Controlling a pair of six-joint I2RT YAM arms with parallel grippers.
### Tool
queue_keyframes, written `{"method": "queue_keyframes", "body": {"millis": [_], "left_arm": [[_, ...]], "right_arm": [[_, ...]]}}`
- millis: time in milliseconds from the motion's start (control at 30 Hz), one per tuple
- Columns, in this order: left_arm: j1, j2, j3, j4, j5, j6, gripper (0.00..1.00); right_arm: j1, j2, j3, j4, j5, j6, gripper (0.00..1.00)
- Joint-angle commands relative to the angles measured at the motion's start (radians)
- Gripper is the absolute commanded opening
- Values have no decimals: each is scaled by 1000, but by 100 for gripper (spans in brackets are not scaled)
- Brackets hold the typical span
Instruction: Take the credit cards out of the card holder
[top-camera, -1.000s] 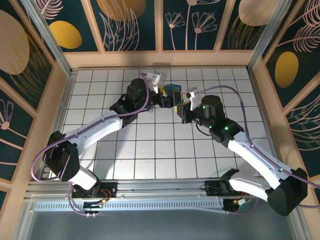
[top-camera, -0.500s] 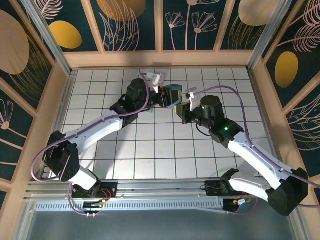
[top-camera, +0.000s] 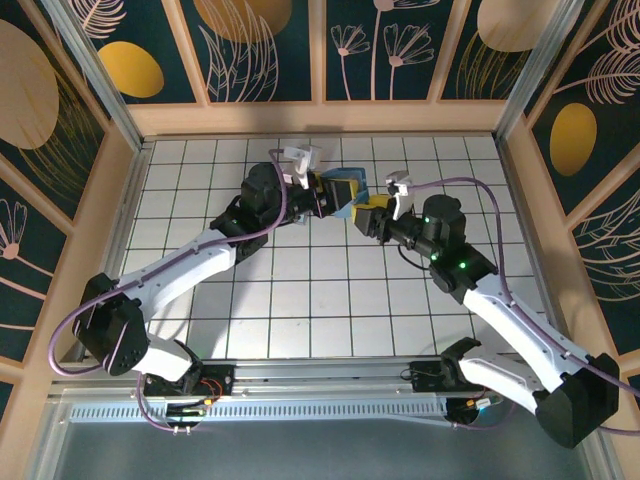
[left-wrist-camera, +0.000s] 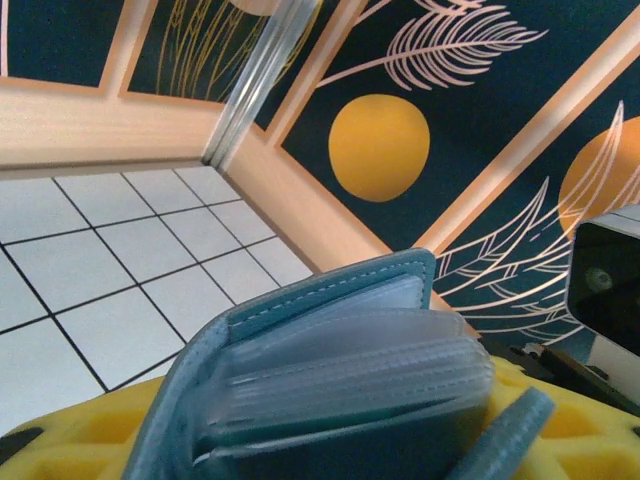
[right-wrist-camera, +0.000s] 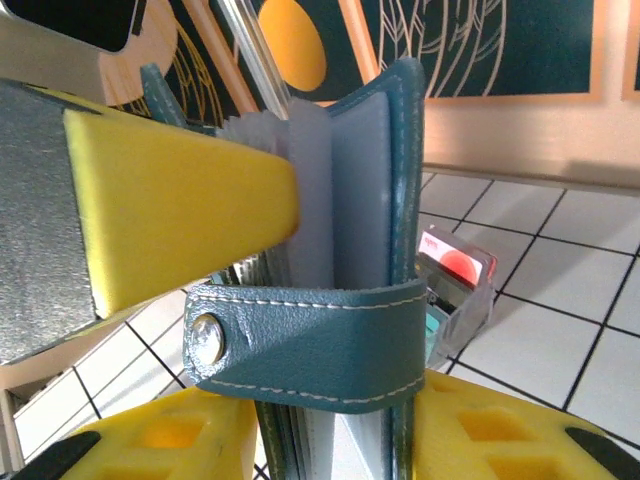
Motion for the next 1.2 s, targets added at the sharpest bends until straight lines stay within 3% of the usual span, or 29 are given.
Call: {"method": "queue_keyframes", "body": {"millis": [0, 433, 767, 1000, 1167], "left_arm": [[-3, -40, -23, 50, 38, -19, 23], [-3, -59, -47, 85, 83, -13, 21], [-3, -88, -75, 126, 155, -17, 19], [-4, -91, -89, 165, 190, -36, 19], [-4, -85, -90, 199, 245, -51, 19]], "right_arm": [[-37, -31, -23, 96, 22, 34, 40], [-119, -96, -51, 102, -38, 90, 39], [-149, -49, -41, 115, -285, 76, 45], [-175, -44, -53, 135, -329, 91, 26], [-178, -29, -64, 174, -384, 104, 23]]}}
